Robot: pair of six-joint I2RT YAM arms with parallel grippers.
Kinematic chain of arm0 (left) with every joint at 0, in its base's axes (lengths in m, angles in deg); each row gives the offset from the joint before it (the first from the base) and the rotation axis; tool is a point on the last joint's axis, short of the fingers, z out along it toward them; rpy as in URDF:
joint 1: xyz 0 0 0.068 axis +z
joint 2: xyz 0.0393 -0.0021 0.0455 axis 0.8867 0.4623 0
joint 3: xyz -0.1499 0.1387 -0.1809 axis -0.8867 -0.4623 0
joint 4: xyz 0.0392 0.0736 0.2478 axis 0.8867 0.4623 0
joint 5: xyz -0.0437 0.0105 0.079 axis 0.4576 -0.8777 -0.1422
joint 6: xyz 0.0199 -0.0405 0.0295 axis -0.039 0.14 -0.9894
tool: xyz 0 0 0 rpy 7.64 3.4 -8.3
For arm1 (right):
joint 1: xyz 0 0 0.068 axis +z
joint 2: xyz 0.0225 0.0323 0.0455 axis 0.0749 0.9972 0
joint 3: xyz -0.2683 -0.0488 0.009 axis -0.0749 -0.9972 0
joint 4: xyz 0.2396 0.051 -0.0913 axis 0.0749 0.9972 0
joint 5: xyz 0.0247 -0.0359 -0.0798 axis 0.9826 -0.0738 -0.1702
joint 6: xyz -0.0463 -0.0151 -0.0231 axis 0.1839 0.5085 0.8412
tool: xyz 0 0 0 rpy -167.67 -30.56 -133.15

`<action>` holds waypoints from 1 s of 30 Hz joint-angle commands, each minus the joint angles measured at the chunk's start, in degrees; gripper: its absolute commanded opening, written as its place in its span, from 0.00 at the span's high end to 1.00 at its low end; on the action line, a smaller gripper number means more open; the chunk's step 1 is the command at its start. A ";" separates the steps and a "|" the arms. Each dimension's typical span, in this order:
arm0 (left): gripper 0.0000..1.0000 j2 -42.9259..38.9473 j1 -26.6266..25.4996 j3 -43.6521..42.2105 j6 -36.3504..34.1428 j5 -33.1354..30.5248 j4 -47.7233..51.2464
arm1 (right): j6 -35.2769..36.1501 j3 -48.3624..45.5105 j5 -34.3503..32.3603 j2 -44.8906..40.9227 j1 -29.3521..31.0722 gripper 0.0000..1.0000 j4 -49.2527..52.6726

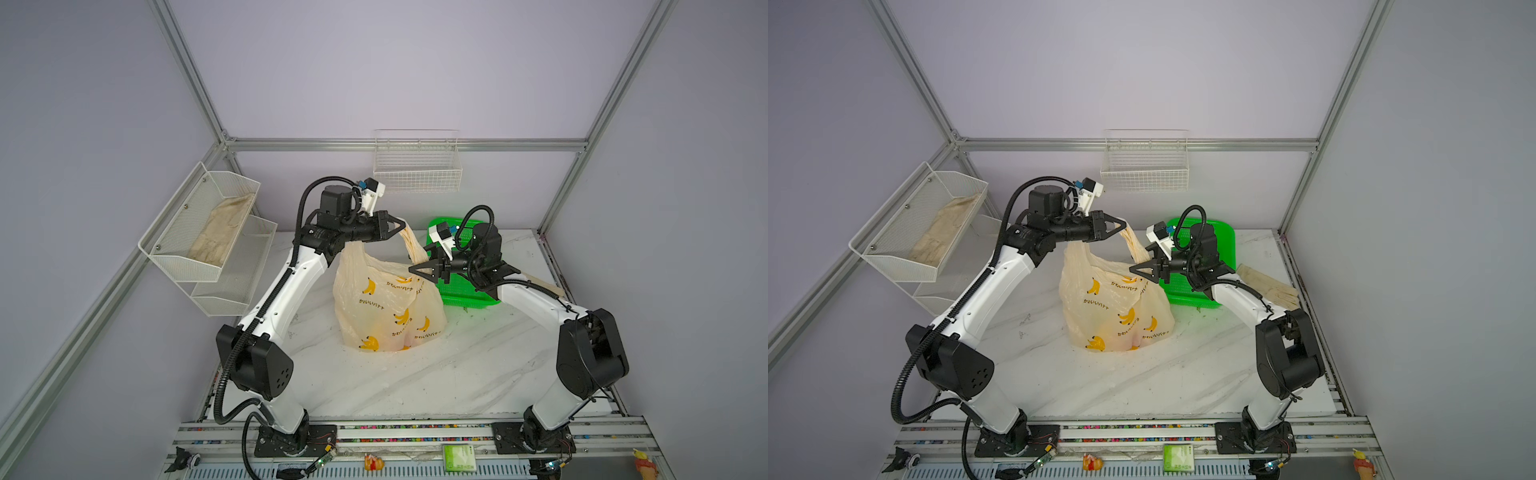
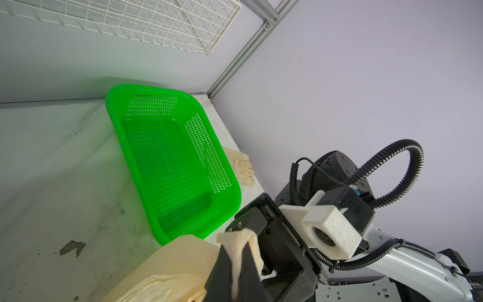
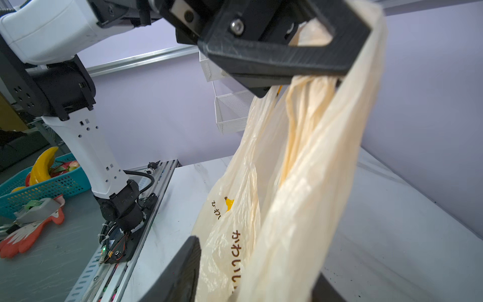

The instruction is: Place the fake fruits into the plastic bag and tie a complex knot

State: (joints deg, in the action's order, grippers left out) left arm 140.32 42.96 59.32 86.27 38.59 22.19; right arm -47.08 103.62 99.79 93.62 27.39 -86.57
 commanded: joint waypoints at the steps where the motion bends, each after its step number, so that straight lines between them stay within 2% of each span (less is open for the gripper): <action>1: 1.00 -2.77 0.28 3.19 0.57 0.54 -2.59 | 0.90 0.41 -0.74 -1.01 -0.10 0.55 0.72; 6: 1.00 -2.49 0.26 3.54 0.91 0.57 -3.04 | 0.58 0.32 -2.59 -0.65 0.01 0.74 0.41; 11: 1.00 -2.39 0.26 3.85 0.70 0.37 -3.14 | -1.71 -0.50 -3.95 -0.30 -0.06 0.84 -2.39; 13: 0.89 -2.94 0.27 3.34 -0.51 0.19 -3.13 | -2.48 -1.28 -5.69 -0.71 -0.06 0.90 -3.64; 15: 0.66 -4.32 0.35 2.16 -2.98 -1.05 -2.88 | -2.54 -2.07 -8.44 -1.38 -0.02 0.96 -3.62; 17: 0.53 -6.30 0.43 0.62 -5.80 -2.69 -2.78 | -2.67 -2.77 -10.55 -2.01 -0.01 1.00 -3.55; 19: 0.41 -8.55 0.76 -0.80 -8.59 -4.07 -2.24 | -2.99 -3.34 -11.93 -2.47 -0.04 1.00 -3.56; 26: 0.23 -22.14 3.09 -11.55 -19.58 -5.85 -3.00 | -4.66 -5.13 -13.95 -3.50 -0.06 1.00 -5.69; 27: 0.19 -24.04 3.85 -13.18 -23.08 -7.11 -1.93 | -4.83 -5.19 -14.00 -3.61 -0.05 1.00 -6.00; 29: 0.16 -27.55 5.36 -16.93 -23.91 -14.04 -0.91 | -5.27 -5.45 -14.18 -3.83 -0.11 1.00 -6.68; 30: 0.13 -29.10 7.18 -19.72 -26.15 -14.26 -1.67 | -5.31 -5.46 -14.32 -3.86 -0.12 1.00 -6.72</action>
State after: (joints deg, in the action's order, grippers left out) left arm 113.81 47.39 45.64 67.80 30.30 20.68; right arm -51.34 98.62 86.26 92.00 27.32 -89.87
